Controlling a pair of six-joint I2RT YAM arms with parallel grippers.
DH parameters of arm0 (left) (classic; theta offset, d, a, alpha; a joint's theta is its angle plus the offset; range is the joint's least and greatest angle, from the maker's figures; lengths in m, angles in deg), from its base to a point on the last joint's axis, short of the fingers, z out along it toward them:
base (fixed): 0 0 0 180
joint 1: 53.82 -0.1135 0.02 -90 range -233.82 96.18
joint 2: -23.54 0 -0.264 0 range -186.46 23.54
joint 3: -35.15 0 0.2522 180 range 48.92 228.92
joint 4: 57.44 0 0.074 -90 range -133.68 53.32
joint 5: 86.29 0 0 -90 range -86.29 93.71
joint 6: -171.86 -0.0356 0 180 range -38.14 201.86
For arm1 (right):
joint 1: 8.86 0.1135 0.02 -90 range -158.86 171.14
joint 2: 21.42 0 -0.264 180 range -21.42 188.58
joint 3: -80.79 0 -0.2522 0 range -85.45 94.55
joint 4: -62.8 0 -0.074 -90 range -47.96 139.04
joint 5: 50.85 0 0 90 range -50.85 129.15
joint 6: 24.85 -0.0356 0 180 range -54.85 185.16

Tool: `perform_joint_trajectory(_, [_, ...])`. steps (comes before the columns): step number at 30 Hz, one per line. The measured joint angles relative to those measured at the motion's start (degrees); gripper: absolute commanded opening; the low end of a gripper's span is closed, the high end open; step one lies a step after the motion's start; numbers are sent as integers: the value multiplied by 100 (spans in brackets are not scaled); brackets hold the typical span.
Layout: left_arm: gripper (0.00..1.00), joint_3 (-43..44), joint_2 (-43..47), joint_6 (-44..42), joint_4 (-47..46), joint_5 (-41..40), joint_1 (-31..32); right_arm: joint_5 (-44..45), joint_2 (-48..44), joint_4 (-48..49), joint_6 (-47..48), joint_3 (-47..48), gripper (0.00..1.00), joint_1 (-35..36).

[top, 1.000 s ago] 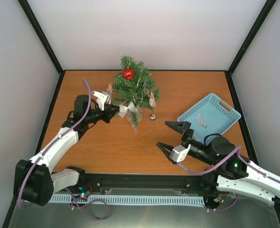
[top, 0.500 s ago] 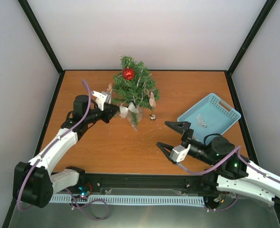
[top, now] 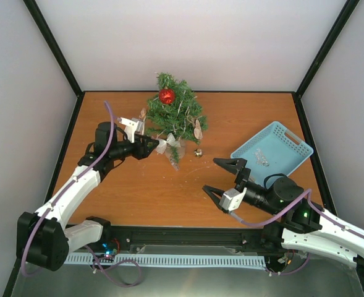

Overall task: Decorate the small christmas tree
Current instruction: Hang the decoration item on the Christmas tree.

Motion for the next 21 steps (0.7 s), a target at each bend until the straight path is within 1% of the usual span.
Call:
perform_joint_trajectory(8, [49, 85, -304, 214, 138, 2, 2, -4, 0, -4, -13, 0, 100, 0])
perform_joint_trajectory(13, [39, 236, -511, 315, 125, 13, 2, -4, -2, -11, -20, 0, 100, 0])
perform_joint_trajectory(18, [34, 249, -570, 332, 120, 20, 13, -4, -7, -26, -20, 0, 100, 0])
perform_joint_trajectory(21, [26, 251, -605, 334, 125, 17, 13, -4, -9, -24, -20, 0, 100, 0])
